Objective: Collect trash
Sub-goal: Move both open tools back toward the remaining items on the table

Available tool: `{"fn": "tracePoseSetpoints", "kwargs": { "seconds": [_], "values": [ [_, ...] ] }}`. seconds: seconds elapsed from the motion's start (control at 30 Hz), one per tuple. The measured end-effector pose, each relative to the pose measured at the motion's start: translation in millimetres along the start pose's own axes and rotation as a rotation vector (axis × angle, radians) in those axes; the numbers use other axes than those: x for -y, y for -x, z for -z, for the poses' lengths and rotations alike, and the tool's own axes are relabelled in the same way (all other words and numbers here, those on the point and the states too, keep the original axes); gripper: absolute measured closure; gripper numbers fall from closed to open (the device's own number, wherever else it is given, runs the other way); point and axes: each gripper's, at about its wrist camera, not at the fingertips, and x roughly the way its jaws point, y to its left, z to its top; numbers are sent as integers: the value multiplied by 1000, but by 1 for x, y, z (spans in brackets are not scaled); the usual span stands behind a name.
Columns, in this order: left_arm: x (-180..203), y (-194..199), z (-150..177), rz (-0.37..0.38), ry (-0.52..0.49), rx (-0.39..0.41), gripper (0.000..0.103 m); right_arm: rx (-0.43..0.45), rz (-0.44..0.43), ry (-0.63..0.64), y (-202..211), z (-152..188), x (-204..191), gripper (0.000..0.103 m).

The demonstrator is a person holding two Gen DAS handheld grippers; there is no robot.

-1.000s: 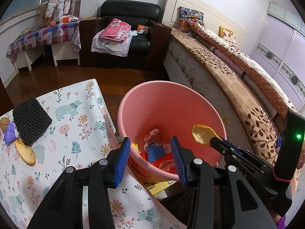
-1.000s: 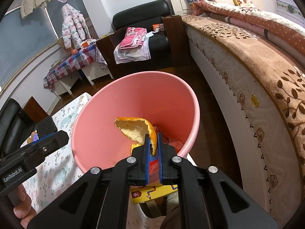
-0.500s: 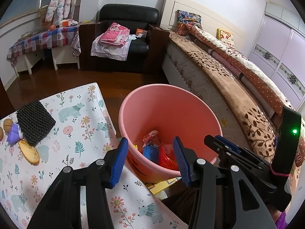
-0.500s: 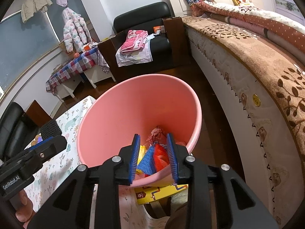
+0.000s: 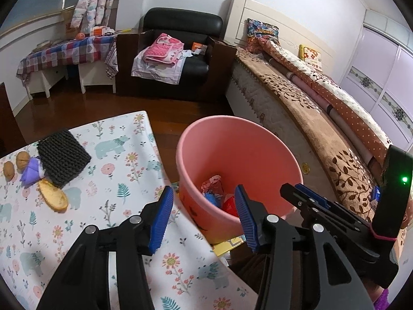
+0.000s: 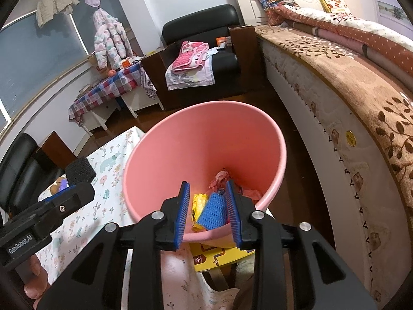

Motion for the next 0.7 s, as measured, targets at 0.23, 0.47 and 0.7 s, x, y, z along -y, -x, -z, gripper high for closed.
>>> {"fn": "tracePoseSetpoints", "kwargs": {
  "seconds": [0.23,0.47,0.7],
  "values": [
    [-12,17,8,-18,19,20,54,0,-16,37,9,5,-19,73],
    [-28,33,20,-41,42,30,54,-2,-50,54,17,10,-37,73],
    [-50,49,32,-76,77,46,54,-12,-62,103,20,18,-62,73]
  ]
}}
